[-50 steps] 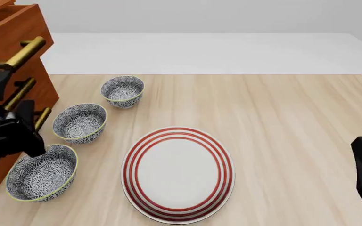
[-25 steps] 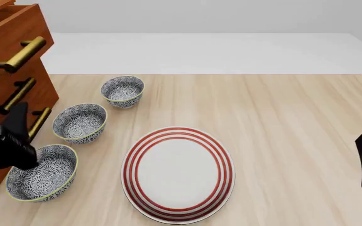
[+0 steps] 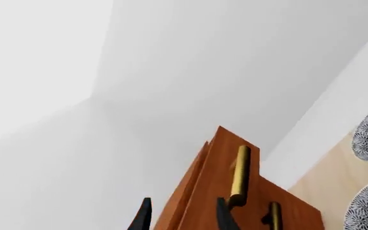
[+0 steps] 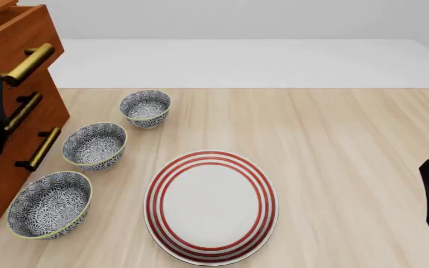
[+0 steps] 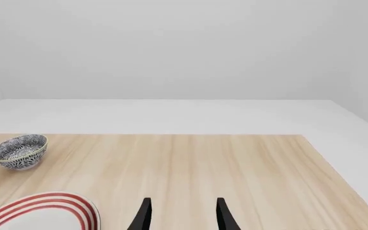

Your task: Open the top drawer of the cabinet.

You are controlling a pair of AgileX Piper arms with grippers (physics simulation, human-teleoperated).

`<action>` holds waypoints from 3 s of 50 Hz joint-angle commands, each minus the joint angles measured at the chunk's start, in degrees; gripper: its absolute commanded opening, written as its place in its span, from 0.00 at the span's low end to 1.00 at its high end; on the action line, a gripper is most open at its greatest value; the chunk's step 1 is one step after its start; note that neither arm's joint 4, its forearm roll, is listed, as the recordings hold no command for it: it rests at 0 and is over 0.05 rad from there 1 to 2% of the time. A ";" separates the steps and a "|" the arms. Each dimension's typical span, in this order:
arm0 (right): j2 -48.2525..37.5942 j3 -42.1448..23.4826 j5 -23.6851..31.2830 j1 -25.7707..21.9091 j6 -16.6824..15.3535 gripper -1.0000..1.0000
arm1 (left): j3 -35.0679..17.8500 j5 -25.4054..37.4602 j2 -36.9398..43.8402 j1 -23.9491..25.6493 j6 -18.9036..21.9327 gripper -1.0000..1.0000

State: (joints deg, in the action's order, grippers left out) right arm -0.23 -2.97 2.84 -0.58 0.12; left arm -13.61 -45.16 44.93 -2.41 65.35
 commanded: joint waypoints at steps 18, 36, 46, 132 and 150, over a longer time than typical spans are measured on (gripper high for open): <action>-0.09 0.69 -0.78 0.00 0.01 1.00 | -31.72 41.79 -3.65 -2.20 -31.53 1.00; -0.09 0.69 -0.77 -0.01 0.03 1.00 | -45.99 54.29 1.26 -1.77 -40.56 1.00; -0.09 0.69 -0.77 -0.01 0.00 1.00 | -54.12 61.09 7.12 -6.10 -50.06 1.00; -0.09 0.69 -0.77 -0.01 0.02 1.00 | -57.47 78.26 22.42 -3.47 -65.43 1.00; -0.09 0.69 -0.78 0.00 0.01 1.00 | -56.32 76.40 24.32 -4.37 -65.06 1.00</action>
State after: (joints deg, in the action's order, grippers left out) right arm -0.32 -2.28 2.06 -0.59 0.13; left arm -70.83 32.28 68.41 -6.52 -0.01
